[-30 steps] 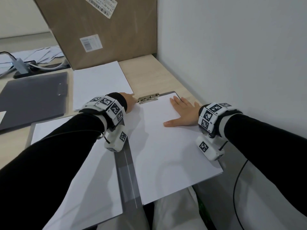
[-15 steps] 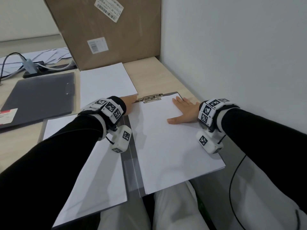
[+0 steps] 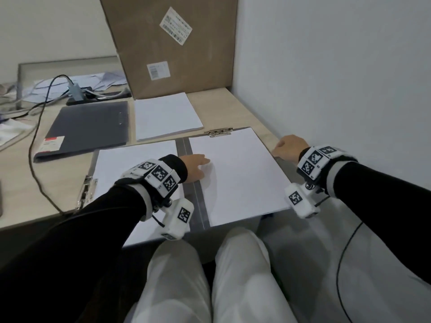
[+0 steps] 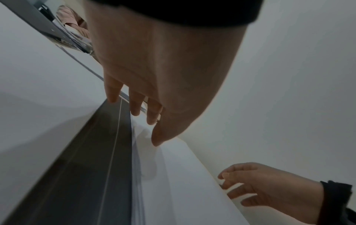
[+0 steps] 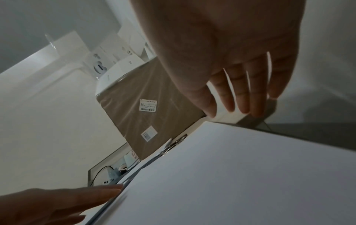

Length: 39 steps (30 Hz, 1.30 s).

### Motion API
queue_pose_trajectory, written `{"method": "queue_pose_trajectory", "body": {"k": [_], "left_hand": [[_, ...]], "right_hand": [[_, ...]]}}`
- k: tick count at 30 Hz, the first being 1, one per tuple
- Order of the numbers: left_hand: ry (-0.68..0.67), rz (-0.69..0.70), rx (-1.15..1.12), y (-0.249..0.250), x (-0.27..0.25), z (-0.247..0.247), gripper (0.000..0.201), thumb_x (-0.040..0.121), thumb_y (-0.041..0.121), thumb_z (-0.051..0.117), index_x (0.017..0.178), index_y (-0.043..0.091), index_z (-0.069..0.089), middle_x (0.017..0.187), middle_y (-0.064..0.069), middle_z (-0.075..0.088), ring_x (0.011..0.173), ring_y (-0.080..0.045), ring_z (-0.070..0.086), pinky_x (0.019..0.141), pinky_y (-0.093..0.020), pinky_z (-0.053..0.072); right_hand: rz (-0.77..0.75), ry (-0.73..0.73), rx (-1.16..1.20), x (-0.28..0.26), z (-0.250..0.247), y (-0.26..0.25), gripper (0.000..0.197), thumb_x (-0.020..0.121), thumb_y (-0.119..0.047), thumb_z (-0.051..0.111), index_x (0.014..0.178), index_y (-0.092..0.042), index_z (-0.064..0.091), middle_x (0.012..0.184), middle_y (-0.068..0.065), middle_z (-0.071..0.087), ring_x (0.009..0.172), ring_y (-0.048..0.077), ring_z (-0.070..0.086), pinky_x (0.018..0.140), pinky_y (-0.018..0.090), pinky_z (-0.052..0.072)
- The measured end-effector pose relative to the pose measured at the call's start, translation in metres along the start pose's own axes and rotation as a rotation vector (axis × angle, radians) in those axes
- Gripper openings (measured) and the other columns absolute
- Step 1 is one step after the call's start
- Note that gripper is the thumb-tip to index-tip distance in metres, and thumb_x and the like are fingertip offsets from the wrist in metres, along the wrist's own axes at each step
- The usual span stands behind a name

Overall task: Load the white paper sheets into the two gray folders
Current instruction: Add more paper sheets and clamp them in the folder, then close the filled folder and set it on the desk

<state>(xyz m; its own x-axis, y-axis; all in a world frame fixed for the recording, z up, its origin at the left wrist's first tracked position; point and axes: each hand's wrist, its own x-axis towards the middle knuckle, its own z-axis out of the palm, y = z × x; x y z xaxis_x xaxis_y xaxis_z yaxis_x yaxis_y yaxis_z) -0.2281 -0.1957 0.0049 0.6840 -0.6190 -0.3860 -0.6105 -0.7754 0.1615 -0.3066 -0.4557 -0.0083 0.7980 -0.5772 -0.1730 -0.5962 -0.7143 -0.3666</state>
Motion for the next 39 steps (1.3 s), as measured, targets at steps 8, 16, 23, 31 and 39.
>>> {"method": "queue_pose_trajectory", "body": {"k": [8, 16, 23, 31, 39], "left_hand": [[-0.053, 0.035, 0.055, 0.014, -0.027, 0.024, 0.059, 0.098, 0.017, 0.037, 0.151, 0.01, 0.012, 0.159, -0.01, 0.009, 0.147, -0.029, 0.014, 0.116, -0.038, 0.022], [-0.002, 0.065, -0.066, 0.006, -0.025, 0.031, 0.068, 0.098, 0.021, 0.043, 0.153, 0.016, 0.004, 0.161, -0.003, -0.003, 0.149, -0.024, 0.006, 0.119, -0.034, 0.013], [0.285, 0.14, -0.321, -0.015, -0.027, 0.024, 0.063, 0.094, 0.014, 0.049, 0.15, 0.021, 0.022, 0.161, 0.006, 0.008, 0.148, -0.013, 0.014, 0.119, -0.028, 0.013], [0.437, -0.259, -0.405, -0.065, -0.013, 0.013, 0.059, 0.094, 0.013, 0.048, 0.148, 0.007, 0.026, 0.158, -0.009, 0.021, 0.147, -0.023, 0.019, 0.119, -0.032, 0.016], [0.433, -0.683, -0.445, -0.107, -0.017, 0.021, 0.053, 0.089, 0.023, 0.051, 0.135, 0.003, 0.035, 0.136, -0.023, 0.042, 0.126, -0.04, 0.043, 0.105, -0.046, 0.037]], "right_hand": [[0.104, -0.301, 0.452, -0.025, 0.025, 0.035, 0.048, 0.085, -0.039, 0.061, 0.116, -0.003, 0.06, 0.115, 0.015, 0.064, 0.101, 0.031, 0.062, 0.101, 0.048, 0.047], [-0.051, -0.175, 0.864, -0.062, 0.011, 0.026, 0.034, 0.088, 0.006, 0.056, 0.115, -0.014, 0.047, 0.116, 0.016, 0.059, 0.097, 0.031, 0.059, 0.094, 0.05, 0.05], [-0.047, 0.041, 0.98, -0.053, -0.012, 0.041, 0.049, 0.086, 0.008, 0.058, 0.129, -0.013, 0.046, 0.11, 0.011, 0.06, 0.077, 0.022, 0.061, 0.066, 0.034, 0.053], [-0.01, 0.139, 0.685, -0.016, -0.028, 0.047, 0.046, 0.081, 0.0, 0.065, 0.122, -0.017, 0.052, 0.128, 0.013, 0.059, 0.108, 0.032, 0.06, 0.1, 0.047, 0.047], [0.027, 0.194, 0.578, -0.008, -0.026, 0.035, 0.05, 0.082, 0.002, 0.062, 0.129, -0.006, 0.051, 0.131, 0.015, 0.057, 0.12, 0.031, 0.055, 0.104, 0.042, 0.042]]}}
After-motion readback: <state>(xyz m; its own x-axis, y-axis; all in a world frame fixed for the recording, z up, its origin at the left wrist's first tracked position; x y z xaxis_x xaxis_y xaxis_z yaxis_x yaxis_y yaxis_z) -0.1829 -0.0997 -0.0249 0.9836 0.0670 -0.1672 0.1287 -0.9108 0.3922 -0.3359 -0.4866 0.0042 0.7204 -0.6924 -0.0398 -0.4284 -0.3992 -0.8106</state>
